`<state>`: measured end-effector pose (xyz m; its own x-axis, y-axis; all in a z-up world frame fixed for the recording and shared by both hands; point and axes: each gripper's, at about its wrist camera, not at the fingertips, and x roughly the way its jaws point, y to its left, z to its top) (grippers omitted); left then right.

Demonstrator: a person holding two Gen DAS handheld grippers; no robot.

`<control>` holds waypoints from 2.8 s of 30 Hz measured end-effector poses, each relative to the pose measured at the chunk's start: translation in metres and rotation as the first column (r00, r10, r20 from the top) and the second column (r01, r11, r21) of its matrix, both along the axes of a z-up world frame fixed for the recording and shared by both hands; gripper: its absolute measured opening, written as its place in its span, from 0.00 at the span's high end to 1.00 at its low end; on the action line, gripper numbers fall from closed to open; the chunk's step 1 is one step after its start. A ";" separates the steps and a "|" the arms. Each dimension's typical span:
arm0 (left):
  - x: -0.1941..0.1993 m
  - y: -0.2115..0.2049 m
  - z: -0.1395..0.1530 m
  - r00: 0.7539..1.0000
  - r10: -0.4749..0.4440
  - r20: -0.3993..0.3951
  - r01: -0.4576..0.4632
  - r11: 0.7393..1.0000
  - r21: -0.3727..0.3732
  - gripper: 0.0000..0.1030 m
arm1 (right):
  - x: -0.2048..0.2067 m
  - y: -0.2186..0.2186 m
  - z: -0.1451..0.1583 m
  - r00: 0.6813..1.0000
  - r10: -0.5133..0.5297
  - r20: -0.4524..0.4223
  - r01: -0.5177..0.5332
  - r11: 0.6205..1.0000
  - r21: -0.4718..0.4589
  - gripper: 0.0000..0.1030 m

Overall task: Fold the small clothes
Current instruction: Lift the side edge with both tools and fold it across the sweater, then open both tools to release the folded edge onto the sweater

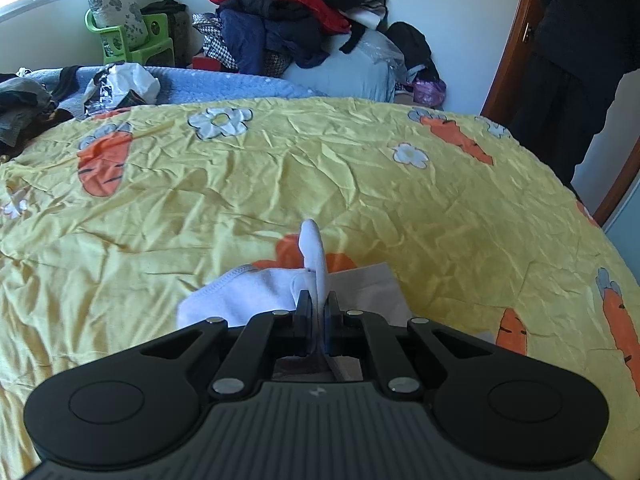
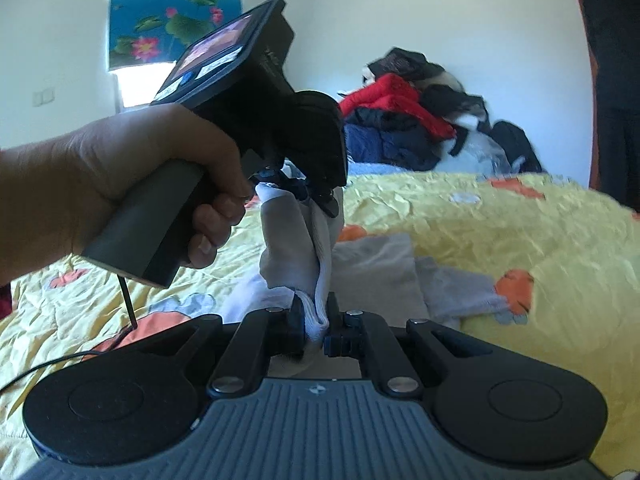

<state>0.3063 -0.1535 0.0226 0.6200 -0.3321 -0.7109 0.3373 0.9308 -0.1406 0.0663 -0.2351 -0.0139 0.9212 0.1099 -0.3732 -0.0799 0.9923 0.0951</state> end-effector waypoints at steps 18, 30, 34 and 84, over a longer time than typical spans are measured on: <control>0.002 -0.052 -0.029 0.999 -0.043 -0.018 0.044 0.997 0.069 0.94 | 0.009 -0.040 -0.023 0.994 -0.040 -0.098 0.054 0.988 0.148 0.91; 0.005 -0.038 -0.012 0.999 0.004 0.042 -0.003 1.000 -0.013 0.91 | 0.015 -0.064 -0.037 0.986 -0.039 -0.164 0.087 0.952 0.295 0.87; -0.003 -0.019 -0.014 0.997 0.034 0.063 -0.036 0.999 0.021 0.91 | 0.017 -0.073 -0.042 0.983 -0.037 -0.180 0.100 0.928 0.359 0.87; -0.170 0.061 -0.066 0.975 0.073 0.208 -0.091 0.993 0.079 0.22 | 0.022 -0.067 -0.008 0.979 -0.065 -0.196 0.088 0.990 0.108 0.36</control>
<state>0.1368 -0.0921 -0.0436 0.7778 -0.2159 -0.5903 0.2725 0.9621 0.0071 0.0882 -0.3025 -0.0214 0.8414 0.0948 -0.5320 0.0264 0.9761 0.2157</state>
